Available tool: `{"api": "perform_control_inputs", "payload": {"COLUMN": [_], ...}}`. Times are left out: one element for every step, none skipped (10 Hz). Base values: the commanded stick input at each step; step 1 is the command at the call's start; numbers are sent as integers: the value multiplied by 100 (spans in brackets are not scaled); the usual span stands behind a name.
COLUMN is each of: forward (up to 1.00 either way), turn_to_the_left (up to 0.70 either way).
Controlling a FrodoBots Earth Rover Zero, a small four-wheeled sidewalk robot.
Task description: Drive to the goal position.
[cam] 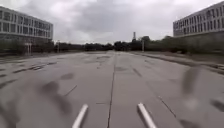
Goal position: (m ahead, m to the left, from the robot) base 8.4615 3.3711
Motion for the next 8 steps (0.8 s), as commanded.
{"api": "perform_control_inputs", "payload": {"forward": [100, 100, 100, 100, 100, 100, 100, 100], "turn_to_the_left": [0, 0, 0, 0, 0, 0, 0, 0]}}
